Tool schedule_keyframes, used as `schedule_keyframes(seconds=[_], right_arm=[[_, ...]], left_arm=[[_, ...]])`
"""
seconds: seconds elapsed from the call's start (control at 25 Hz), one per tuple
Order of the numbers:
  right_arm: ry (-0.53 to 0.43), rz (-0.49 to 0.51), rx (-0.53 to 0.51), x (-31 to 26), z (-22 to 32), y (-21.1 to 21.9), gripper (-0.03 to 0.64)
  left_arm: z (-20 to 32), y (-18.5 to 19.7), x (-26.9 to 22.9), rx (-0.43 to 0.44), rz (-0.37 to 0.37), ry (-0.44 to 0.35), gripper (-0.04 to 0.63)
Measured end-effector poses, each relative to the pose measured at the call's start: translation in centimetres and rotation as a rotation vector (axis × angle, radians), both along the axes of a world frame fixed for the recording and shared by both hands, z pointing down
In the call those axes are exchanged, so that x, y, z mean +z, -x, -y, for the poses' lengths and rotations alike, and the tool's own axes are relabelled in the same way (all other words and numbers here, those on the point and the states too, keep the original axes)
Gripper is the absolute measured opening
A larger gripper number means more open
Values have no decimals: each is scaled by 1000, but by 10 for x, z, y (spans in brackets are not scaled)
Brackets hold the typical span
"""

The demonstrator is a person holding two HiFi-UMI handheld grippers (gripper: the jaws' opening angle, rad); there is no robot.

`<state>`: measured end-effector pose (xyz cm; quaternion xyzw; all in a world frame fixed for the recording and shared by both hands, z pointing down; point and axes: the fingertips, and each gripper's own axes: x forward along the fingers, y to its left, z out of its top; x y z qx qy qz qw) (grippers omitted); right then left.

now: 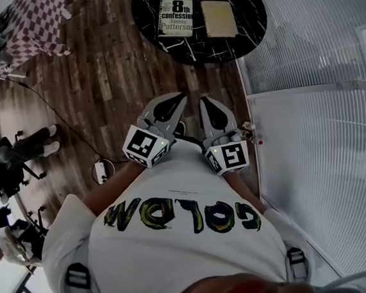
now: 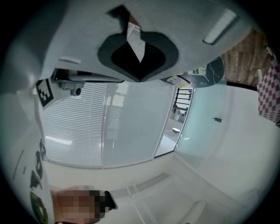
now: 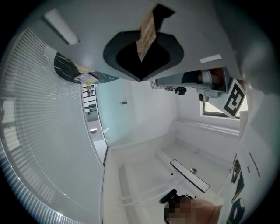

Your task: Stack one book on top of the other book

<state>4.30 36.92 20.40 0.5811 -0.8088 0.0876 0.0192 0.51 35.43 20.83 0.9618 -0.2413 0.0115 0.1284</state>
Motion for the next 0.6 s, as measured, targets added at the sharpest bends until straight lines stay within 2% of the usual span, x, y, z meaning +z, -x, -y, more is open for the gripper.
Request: schedule_keyframes(seconds=[0.4, 0.6], right_arm=[[29, 37, -20, 21, 12, -10, 0], [35, 32, -27, 28, 33, -16, 0]], left_arm=[[12, -5, 19, -30, 29, 27, 2], [37, -7, 28, -50, 32, 42, 2]])
